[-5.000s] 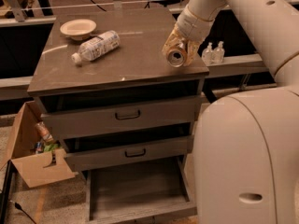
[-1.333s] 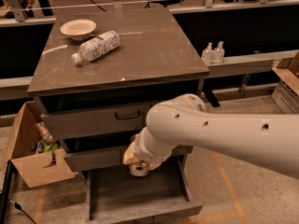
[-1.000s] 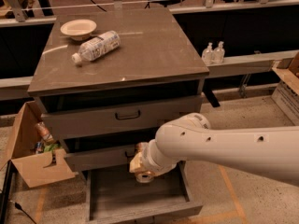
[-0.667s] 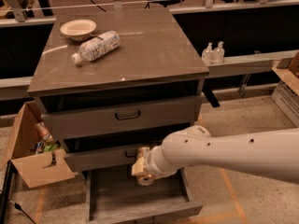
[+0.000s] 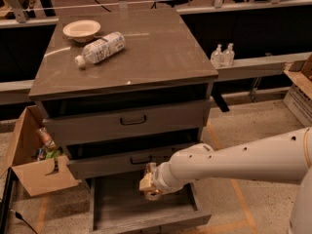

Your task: Place orange can into bottom drawer

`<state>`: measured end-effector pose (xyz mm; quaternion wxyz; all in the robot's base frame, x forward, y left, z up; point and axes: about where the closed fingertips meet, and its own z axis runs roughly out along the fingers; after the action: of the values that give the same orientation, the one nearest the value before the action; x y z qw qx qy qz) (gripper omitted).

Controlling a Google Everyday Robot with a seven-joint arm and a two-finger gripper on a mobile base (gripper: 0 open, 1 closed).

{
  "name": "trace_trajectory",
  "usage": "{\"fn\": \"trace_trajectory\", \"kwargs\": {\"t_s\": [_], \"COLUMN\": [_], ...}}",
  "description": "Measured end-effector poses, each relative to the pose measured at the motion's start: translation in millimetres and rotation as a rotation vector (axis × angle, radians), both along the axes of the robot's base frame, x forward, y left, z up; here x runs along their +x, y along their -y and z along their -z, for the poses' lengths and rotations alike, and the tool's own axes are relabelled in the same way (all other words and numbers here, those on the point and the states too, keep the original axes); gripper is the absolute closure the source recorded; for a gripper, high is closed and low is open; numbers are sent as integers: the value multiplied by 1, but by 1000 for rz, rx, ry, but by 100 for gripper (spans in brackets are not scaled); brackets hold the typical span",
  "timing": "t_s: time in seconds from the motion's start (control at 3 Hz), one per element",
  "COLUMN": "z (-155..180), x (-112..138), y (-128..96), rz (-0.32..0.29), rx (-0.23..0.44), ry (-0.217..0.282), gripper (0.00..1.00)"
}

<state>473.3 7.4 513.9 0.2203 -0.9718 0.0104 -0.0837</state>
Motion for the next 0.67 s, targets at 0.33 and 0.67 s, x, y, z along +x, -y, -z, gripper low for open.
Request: {"fn": "trace_trajectory", "kwargs": {"t_s": [0.33, 0.67], "z": [25, 92], "x": [-1, 7], "y": [4, 13], "rz": [-13, -85], "rx": [-7, -16], "ry": [20, 64], "gripper": [100, 100]}}
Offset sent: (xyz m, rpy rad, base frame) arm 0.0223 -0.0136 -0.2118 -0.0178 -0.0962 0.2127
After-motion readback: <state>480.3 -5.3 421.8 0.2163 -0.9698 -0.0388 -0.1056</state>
